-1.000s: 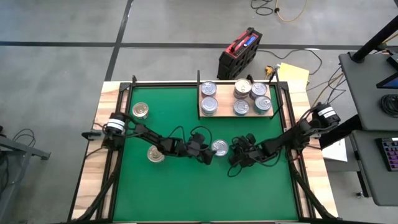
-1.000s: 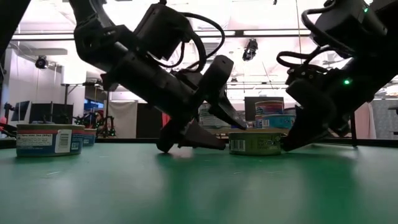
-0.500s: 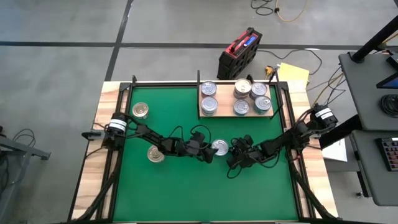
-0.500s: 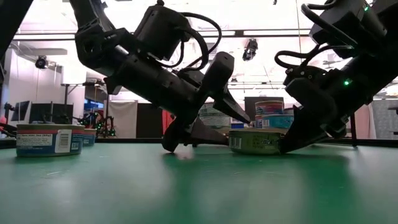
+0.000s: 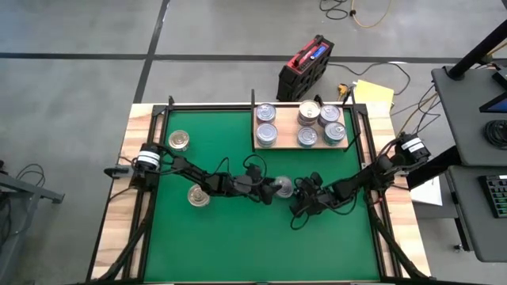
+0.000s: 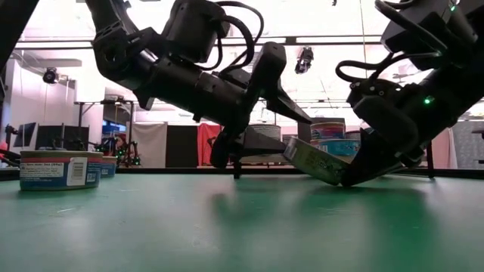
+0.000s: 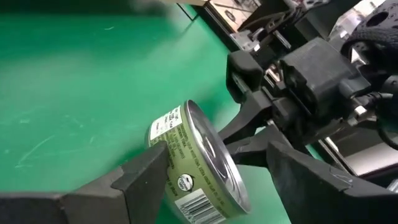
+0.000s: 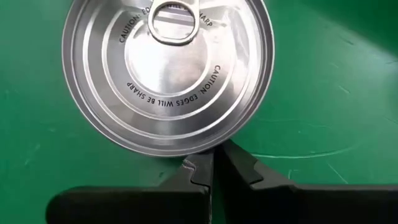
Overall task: Stack canned seafood by type on shelf
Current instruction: Put the green tuna can on the shelf
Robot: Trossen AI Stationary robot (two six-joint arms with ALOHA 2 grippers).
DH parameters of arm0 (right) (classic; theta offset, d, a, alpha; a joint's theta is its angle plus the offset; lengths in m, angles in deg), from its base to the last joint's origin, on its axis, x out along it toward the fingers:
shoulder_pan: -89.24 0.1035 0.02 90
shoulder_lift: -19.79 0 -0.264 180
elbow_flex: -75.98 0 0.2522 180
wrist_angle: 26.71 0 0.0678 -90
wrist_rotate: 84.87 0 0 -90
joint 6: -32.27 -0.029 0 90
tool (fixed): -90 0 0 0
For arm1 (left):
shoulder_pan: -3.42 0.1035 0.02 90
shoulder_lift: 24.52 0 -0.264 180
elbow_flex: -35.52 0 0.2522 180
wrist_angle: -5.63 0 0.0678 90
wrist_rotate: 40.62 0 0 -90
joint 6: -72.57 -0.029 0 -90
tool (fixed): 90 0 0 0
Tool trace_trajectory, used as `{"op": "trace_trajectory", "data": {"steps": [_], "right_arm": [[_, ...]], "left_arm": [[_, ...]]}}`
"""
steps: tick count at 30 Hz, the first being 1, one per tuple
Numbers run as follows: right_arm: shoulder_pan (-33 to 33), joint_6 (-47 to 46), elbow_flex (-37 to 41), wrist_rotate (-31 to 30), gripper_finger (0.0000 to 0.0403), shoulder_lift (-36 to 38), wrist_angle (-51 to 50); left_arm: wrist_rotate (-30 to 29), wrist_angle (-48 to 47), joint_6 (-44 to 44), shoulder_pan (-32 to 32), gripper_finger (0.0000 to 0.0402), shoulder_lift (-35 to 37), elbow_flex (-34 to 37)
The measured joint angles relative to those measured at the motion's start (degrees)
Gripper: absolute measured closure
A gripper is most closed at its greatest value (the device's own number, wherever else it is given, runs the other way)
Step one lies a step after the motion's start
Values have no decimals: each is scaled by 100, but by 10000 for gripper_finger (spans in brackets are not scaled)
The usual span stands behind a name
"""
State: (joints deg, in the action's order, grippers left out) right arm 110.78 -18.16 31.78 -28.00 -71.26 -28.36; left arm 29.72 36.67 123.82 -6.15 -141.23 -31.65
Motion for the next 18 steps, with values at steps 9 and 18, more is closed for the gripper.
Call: {"op": "trace_trajectory", "data": {"steps": [9,18], "right_arm": [[77,450,4,-257,394,-14,14],[125,1195,7,-359,394,-14,17]], "left_arm": [[284,122,-488,-2,147,45,-8],[643,168,-1325,-26,148,213,-46]]}}
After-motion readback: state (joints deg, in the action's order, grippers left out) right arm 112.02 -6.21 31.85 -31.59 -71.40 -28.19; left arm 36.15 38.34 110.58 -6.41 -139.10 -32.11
